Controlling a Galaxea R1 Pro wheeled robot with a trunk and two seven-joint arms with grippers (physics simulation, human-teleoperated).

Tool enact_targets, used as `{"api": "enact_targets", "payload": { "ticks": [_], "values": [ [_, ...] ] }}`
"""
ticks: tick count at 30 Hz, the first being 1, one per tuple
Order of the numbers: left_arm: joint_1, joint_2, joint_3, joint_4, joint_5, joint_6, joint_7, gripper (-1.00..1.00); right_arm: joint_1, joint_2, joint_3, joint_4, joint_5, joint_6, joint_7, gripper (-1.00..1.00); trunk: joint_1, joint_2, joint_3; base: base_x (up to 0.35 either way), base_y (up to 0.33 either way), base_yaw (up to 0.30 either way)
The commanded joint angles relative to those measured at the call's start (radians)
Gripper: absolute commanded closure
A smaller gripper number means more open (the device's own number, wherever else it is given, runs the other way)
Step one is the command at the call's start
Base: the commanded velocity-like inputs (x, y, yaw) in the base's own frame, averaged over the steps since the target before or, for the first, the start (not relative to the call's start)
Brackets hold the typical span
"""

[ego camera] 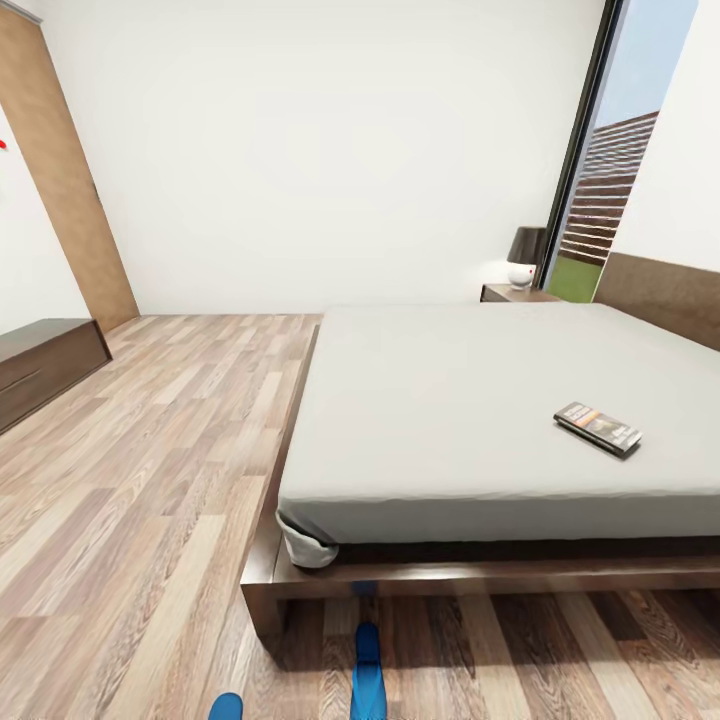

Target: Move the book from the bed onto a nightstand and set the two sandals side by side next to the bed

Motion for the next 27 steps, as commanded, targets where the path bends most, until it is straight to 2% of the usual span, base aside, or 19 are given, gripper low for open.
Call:
{"api": "enact_targets", "payload": {
  "ticks": [1, 4, 11, 17, 23, 27],
  "values": [
    [-0.001, 0.001, 0.003, -0.001, -0.011, -0.003, 0.004, 1.0, -0.001, 0.0, -0.004, 0.0, 0.006, 0.011, 0.006, -1.0, 0.004, -0.008, -0.004, 0.0, 0.0, 0.0],
    [-0.001, 0.001, 0.003, -0.001, -0.011, -0.003, 0.005, 1.0, -0.001, 0.0, -0.004, 0.0, 0.006, 0.01, 0.006, -1.0, 0.015, -0.029, -0.013, 0.0, 0.0, 0.0],
    [-0.001, 0.001, 0.003, -0.001, -0.011, -0.002, 0.006, 1.0, -0.001, 0.0, -0.004, 0.0, 0.006, 0.009, 0.006, -1.0, 0.015, -0.029, -0.013, 0.0, 0.0, 0.0],
    [-0.001, 0.001, 0.003, 0.0, -0.011, -0.002, 0.005, 1.0, -0.001, 0.0, -0.004, 0.0, 0.006, 0.008, 0.006, -1.0, 0.038, -0.071, -0.032, 0.0, 0.0, 0.0],
    [-0.001, 0.001, 0.003, 0.0, -0.011, -0.002, 0.004, 1.0, -0.001, 0.0, -0.004, 0.0, 0.006, 0.008, 0.006, -1.0, 0.038, -0.071, -0.032, 0.0, 0.0, 0.0],
    [-0.001, 0.001, 0.003, 0.0, -0.012, -0.002, 0.004, 1.0, -0.001, 0.0, -0.004, 0.0, 0.006, 0.007, 0.006, -1.0, 0.054, -0.099, -0.045, 0.0, 0.0, 0.0]
  ]
}}
